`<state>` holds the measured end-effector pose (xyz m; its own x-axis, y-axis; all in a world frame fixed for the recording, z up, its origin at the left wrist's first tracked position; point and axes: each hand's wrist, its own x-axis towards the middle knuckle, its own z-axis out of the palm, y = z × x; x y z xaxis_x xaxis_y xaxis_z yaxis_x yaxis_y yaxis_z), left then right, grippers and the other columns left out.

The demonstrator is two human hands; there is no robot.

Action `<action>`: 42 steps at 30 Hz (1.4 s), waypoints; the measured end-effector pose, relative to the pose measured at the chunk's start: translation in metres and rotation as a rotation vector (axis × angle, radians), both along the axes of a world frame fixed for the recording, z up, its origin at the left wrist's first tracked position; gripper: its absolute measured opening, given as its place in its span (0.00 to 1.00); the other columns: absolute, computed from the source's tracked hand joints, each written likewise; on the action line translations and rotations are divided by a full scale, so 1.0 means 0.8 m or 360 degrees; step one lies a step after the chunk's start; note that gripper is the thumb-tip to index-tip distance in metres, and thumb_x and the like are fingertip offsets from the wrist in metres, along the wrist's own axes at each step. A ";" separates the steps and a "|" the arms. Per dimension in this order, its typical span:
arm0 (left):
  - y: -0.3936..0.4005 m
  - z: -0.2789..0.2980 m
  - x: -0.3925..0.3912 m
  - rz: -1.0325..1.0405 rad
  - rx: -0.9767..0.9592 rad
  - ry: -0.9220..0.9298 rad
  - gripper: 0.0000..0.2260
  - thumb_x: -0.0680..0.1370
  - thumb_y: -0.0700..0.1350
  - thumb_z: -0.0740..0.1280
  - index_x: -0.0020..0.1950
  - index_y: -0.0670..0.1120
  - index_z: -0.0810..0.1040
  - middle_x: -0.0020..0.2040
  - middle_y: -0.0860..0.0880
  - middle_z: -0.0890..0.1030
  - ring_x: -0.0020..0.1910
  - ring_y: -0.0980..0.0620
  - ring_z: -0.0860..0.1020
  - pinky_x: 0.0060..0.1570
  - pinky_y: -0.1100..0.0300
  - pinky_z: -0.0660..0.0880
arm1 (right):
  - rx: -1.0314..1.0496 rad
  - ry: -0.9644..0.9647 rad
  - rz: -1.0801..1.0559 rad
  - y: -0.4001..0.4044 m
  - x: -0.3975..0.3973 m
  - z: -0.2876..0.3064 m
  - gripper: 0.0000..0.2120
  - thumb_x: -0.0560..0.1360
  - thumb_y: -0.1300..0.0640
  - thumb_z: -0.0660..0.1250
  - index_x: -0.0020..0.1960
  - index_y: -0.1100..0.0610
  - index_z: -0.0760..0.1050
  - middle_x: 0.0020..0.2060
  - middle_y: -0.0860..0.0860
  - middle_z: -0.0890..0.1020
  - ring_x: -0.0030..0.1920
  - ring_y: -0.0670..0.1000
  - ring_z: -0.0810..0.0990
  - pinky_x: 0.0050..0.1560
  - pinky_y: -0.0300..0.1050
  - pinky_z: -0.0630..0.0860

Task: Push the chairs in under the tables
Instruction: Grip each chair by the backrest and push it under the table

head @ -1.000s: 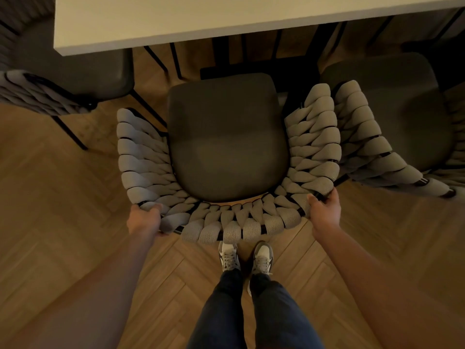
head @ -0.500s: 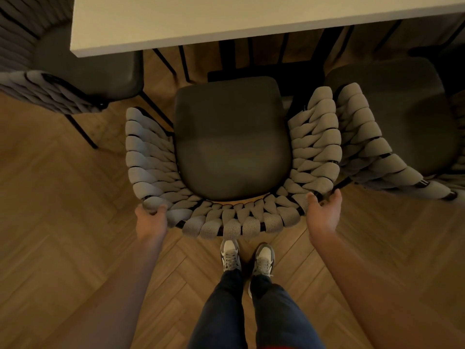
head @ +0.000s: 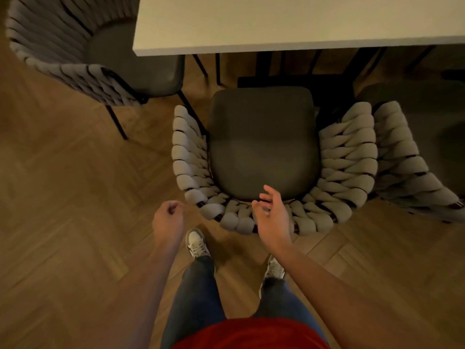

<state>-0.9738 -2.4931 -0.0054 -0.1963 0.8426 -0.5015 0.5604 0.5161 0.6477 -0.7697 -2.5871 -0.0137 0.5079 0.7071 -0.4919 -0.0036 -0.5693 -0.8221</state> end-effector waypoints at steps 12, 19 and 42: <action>0.202 0.027 -0.234 -0.0331 -0.0240 -0.0007 0.08 0.82 0.45 0.63 0.46 0.48 0.80 0.42 0.49 0.83 0.46 0.41 0.81 0.35 0.55 0.72 | -0.0057 0.0031 -0.0003 0.221 -0.200 0.000 0.19 0.81 0.57 0.64 0.71 0.55 0.69 0.53 0.50 0.79 0.49 0.45 0.78 0.51 0.39 0.75; 0.353 0.026 -0.325 -0.0199 -0.0217 -0.0104 0.08 0.80 0.44 0.64 0.43 0.48 0.80 0.40 0.48 0.84 0.46 0.41 0.82 0.45 0.49 0.77 | -0.0050 0.0150 0.0082 0.360 -0.311 0.008 0.17 0.81 0.55 0.65 0.69 0.49 0.70 0.57 0.50 0.79 0.51 0.47 0.79 0.52 0.41 0.77; 0.929 0.034 -0.536 -0.0508 -0.0240 0.0078 0.07 0.82 0.44 0.62 0.45 0.50 0.77 0.45 0.48 0.82 0.46 0.49 0.81 0.44 0.54 0.77 | -0.0049 0.0025 -0.0051 0.923 -0.524 0.002 0.16 0.82 0.56 0.63 0.69 0.53 0.71 0.55 0.46 0.79 0.54 0.42 0.77 0.47 0.31 0.73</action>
